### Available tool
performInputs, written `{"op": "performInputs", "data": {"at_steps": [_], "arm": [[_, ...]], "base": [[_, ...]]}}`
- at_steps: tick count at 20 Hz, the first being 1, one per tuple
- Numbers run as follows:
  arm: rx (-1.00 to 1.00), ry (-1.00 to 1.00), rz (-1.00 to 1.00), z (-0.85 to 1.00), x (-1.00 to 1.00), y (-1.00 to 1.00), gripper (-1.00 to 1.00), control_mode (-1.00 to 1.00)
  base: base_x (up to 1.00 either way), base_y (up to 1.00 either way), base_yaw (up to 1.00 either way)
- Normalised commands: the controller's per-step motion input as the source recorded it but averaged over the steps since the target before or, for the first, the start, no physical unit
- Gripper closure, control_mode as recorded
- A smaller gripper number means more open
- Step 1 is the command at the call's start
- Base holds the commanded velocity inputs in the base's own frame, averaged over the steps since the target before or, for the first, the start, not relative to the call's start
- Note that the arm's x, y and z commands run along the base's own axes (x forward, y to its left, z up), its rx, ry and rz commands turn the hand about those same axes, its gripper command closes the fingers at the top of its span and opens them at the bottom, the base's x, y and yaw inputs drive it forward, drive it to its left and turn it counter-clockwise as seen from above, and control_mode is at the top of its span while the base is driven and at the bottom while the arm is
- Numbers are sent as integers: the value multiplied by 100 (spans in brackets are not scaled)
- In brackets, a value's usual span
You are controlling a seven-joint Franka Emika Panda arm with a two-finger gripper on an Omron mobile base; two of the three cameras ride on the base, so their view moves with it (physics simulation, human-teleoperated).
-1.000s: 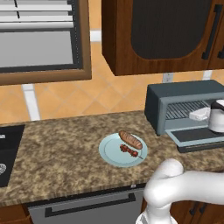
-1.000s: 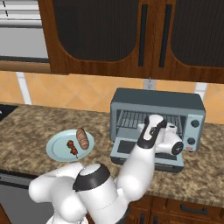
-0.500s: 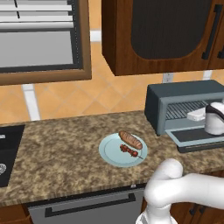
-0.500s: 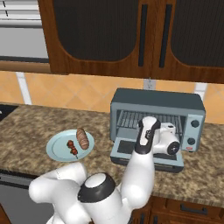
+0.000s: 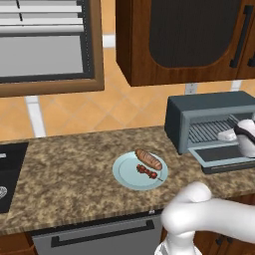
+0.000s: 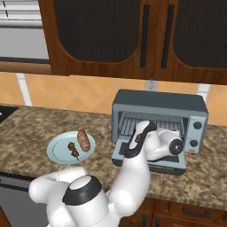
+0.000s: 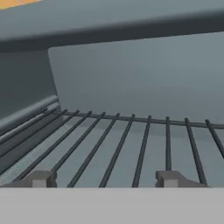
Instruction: Pick up the kebab skewer and baguette bread, and place them inside the toaster oven. Close the toaster oven door and start by setting the timer.
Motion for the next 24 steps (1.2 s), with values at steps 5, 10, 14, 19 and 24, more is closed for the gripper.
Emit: {"op": "performInputs", "data": {"at_steps": [5, 10, 14, 19, 24], "arm": [[-4, 34, -1, -77, -99, -4, -100, -100], [-13, 40, 0, -51, -100, -10, -100, -100], [-4, 19, 3, 73, -98, -8, -100, -100], [-5, 10, 3, 81, -61, 73, -100, -100], [-15, 13, 3, 5, 0, 100, -100, -100]], "base": [[0, 0, 0], [0, 0, 0], [0, 0, 0], [0, 0, 0], [0, 0, 0]]}}
